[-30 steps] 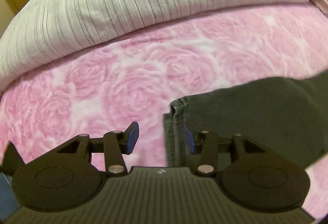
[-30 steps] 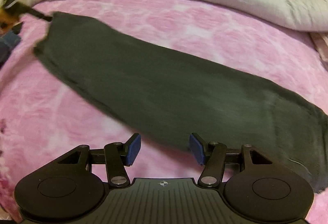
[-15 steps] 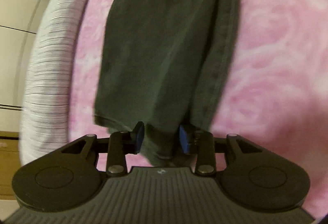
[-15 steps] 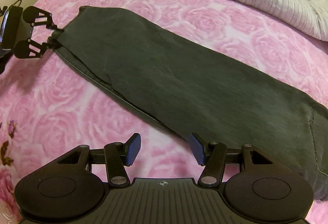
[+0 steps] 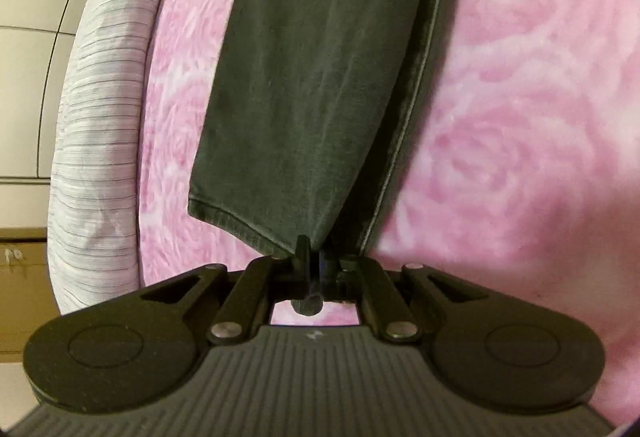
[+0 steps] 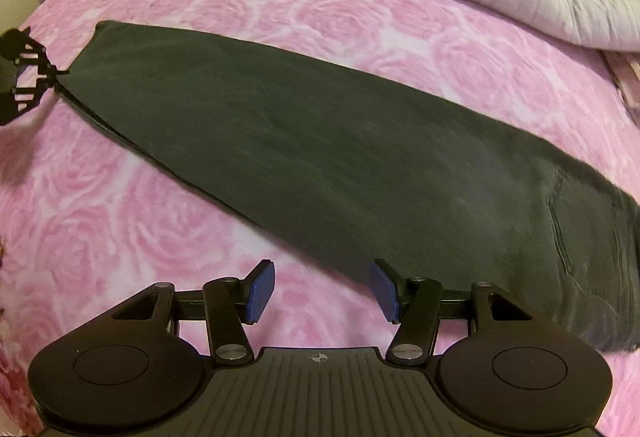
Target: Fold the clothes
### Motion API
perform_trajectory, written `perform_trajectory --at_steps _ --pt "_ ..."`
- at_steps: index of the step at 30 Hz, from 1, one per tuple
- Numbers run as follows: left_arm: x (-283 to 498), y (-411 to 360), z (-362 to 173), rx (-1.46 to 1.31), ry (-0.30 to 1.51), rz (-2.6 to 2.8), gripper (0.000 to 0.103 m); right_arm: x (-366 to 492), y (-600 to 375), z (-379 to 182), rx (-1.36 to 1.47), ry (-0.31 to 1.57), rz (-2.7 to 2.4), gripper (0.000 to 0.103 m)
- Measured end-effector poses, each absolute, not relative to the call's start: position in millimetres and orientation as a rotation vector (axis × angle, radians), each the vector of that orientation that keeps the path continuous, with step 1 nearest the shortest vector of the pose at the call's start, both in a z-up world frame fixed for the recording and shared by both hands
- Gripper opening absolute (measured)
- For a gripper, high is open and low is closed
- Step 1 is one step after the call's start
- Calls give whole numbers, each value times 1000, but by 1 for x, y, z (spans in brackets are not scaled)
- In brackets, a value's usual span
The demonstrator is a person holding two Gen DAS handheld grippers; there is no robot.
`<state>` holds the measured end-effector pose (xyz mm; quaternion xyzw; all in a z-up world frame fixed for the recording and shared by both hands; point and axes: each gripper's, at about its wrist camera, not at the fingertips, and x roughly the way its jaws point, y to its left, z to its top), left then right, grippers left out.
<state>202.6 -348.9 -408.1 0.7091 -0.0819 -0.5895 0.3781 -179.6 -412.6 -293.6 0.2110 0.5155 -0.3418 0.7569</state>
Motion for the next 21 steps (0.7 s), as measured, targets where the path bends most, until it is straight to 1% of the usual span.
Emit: perform_trajectory --at_steps 4,5,6,7,8,9,14,19,20,21 --pt "207 -341 -412 1842 -291 -1493 5 -190 -408 -297 475 1143 -760 57" --pt "205 -336 -408 1835 -294 -1479 6 -193 -405 -297 476 1147 -764 57" --pt "204 -331 -405 1828 -297 -1465 10 -197 -404 -299 483 1150 -772 57" --pt "203 -326 -400 1819 -295 -1452 14 -201 -403 -300 490 1152 -781 57" --pt "202 -324 -395 1799 -260 -1449 29 -207 -401 -302 506 1155 -798 57" --pt "201 -321 -389 1778 -228 -1448 37 -216 -400 -304 533 1153 -832 57" --pt "175 -300 -370 1663 -219 -1507 37 -273 -406 -314 705 1114 -1099 57" --pt "115 -301 -368 1552 -284 -1638 38 -314 -408 -317 751 1059 -1242 57" --pt "96 -304 -366 1519 -293 -1681 39 -319 -408 -317 751 1044 -1251 57" --pt "78 -308 -364 1485 -302 -1723 44 -324 -410 -318 770 1019 -1262 57"
